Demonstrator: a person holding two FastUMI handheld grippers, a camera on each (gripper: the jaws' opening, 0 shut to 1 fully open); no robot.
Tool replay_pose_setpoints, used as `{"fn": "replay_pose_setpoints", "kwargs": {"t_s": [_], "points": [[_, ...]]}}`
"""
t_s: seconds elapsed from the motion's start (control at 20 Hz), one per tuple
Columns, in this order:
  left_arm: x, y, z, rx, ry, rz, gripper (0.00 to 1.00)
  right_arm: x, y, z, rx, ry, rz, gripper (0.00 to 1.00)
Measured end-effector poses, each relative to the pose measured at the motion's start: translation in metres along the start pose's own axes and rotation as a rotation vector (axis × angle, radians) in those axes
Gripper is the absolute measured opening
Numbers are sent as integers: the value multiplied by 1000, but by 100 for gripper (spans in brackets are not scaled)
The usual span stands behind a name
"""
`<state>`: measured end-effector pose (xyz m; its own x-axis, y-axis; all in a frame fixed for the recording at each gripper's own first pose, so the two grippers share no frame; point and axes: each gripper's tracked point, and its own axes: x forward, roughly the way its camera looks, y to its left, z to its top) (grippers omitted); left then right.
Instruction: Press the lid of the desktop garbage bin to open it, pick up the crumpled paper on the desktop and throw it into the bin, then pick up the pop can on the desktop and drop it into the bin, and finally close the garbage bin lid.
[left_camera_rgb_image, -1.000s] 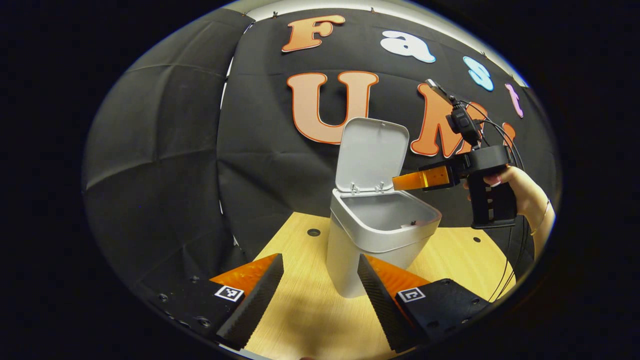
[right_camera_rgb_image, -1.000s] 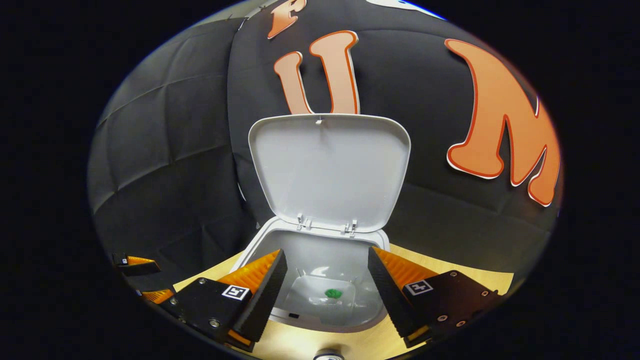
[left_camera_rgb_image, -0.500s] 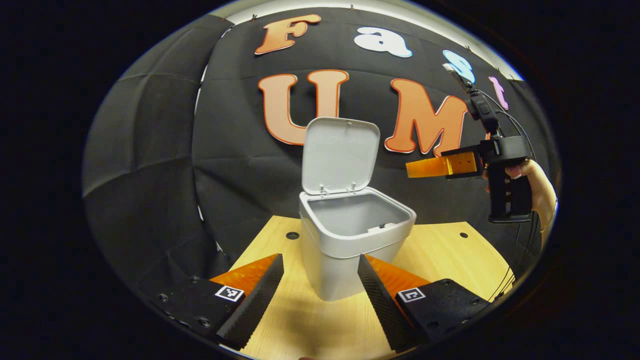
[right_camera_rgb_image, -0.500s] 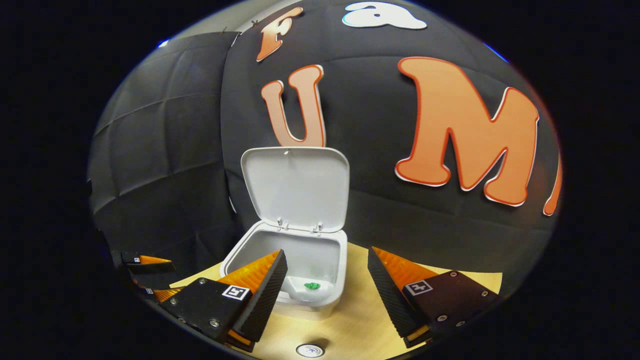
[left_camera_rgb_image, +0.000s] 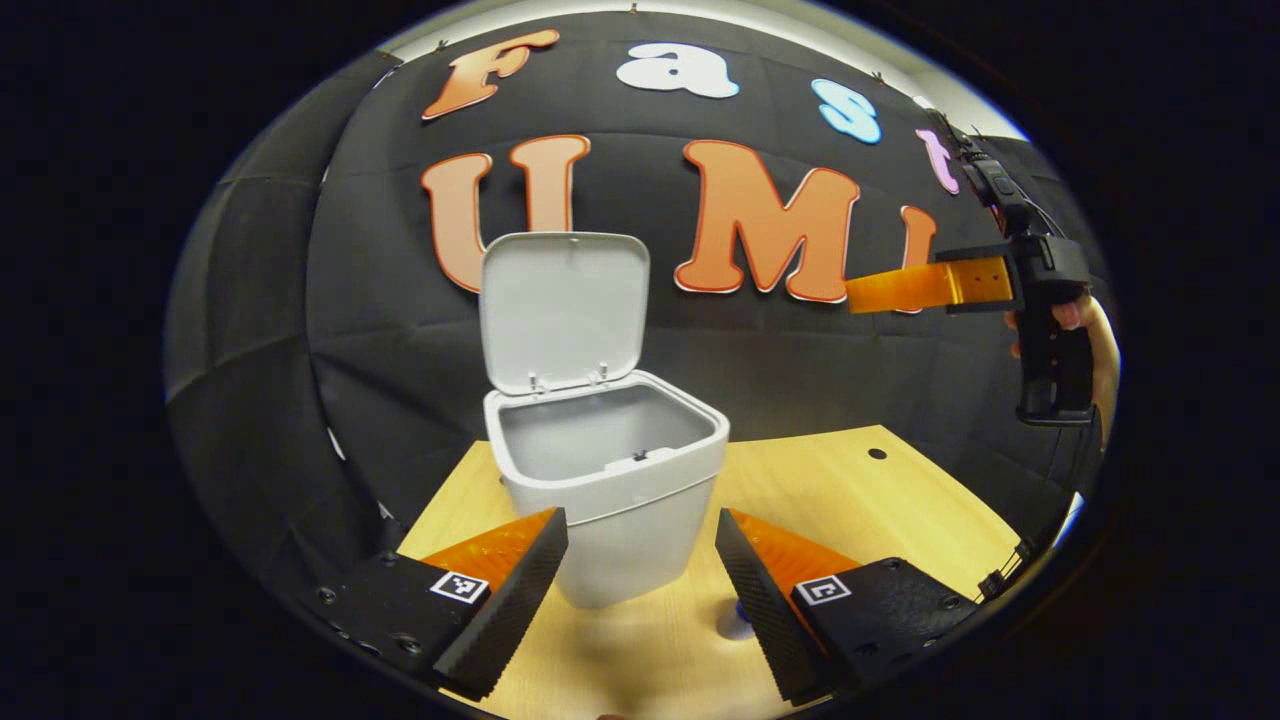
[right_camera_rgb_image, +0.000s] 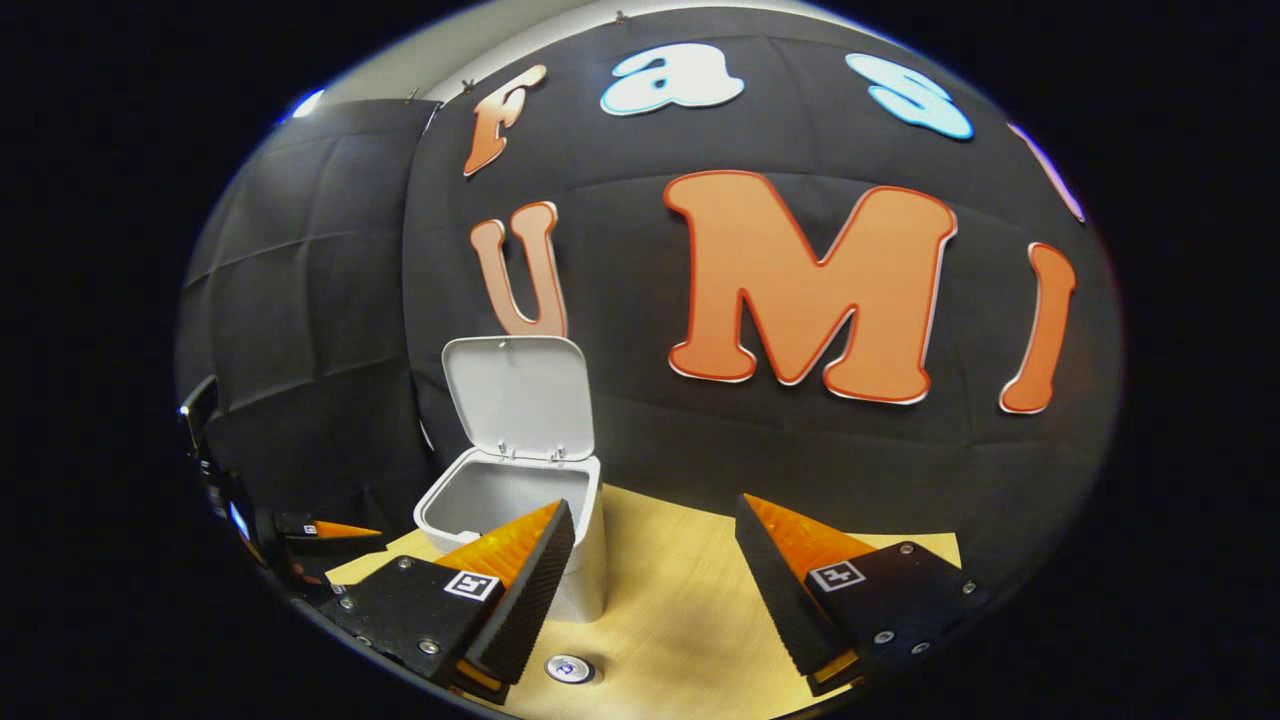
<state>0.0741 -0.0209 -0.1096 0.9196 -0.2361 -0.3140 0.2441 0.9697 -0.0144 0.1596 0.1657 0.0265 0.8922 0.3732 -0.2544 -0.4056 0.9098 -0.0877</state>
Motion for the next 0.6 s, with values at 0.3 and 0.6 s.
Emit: {"fn": "replay_pose_setpoints", "kwargs": {"t_s": [0.3, 0.6], "points": [[21, -56, -22, 1, 16, -101, 95, -58, -52, -12, 30, -21, -99, 97], [51, -101, -84, 15, 89, -197, 95, -96, -90, -27, 53, -16, -172, 96]]}}
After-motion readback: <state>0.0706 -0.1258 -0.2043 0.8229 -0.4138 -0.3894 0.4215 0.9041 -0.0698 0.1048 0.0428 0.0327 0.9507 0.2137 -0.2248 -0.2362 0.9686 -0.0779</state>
